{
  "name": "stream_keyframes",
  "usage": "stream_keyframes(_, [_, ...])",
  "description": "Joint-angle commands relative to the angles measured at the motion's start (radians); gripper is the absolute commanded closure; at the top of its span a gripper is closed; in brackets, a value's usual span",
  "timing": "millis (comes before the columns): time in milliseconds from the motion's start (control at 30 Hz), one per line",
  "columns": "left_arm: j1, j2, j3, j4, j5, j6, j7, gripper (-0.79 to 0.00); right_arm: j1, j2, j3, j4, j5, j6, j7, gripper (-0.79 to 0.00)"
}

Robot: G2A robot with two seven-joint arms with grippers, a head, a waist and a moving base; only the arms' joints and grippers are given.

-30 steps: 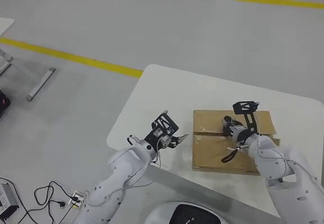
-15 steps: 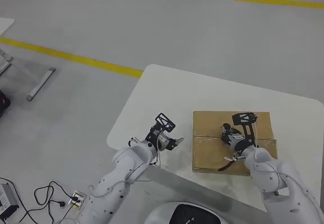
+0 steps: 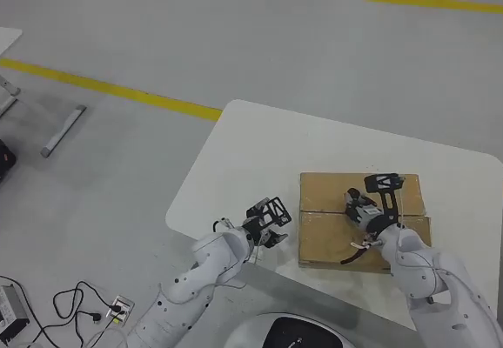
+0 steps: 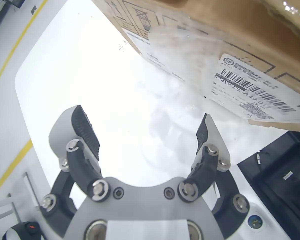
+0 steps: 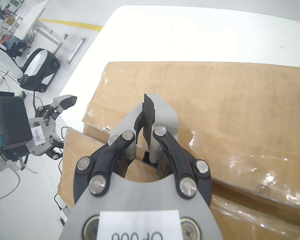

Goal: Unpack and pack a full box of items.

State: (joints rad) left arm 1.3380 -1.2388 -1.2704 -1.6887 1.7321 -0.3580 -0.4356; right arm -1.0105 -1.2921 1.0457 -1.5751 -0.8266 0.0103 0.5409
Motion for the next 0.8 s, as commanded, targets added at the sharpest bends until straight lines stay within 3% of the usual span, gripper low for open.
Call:
stream_keyframes(0, [-0.022,-0.002,0.019,0.046,0.037,0.017,0.034,-0.785,0.000,-0.001,0.001,0.001,0.000,-0.001,0.002,0.000])
stream_keyframes(300, [-0.108,-0.016,0.087,0.211,0.137,0.157,0.185,-0.785,-0.007,-0.002,0.006,-0.005,-0.008,-0.001,0.012,0.000])
stream_keyframes(333, [-0.114,-0.017,0.090,0.223,0.148,0.170,0.199,-0.508,-0.009,-0.002,0.007,-0.006,-0.009,0.000,0.012,0.000])
stream_keyframes(367, [-0.117,-0.018,0.093,0.233,0.155,0.185,0.213,-0.345,-0.010,-0.003,0.008,-0.007,-0.009,0.000,0.013,0.000])
stream_keyframes(400, [-0.120,-0.019,0.095,0.242,0.157,0.195,0.224,-0.262,-0.012,-0.003,0.009,-0.008,-0.009,0.001,0.014,0.000])
stream_keyframes(433, [-0.123,-0.020,0.096,0.247,0.161,0.207,0.236,-0.018,-0.013,-0.003,0.010,-0.009,-0.010,0.002,0.014,0.000])
stream_keyframes(767, [-0.105,-0.019,0.094,0.217,0.250,0.291,0.325,0.000,-0.016,-0.007,0.008,-0.006,-0.010,0.006,0.015,0.000])
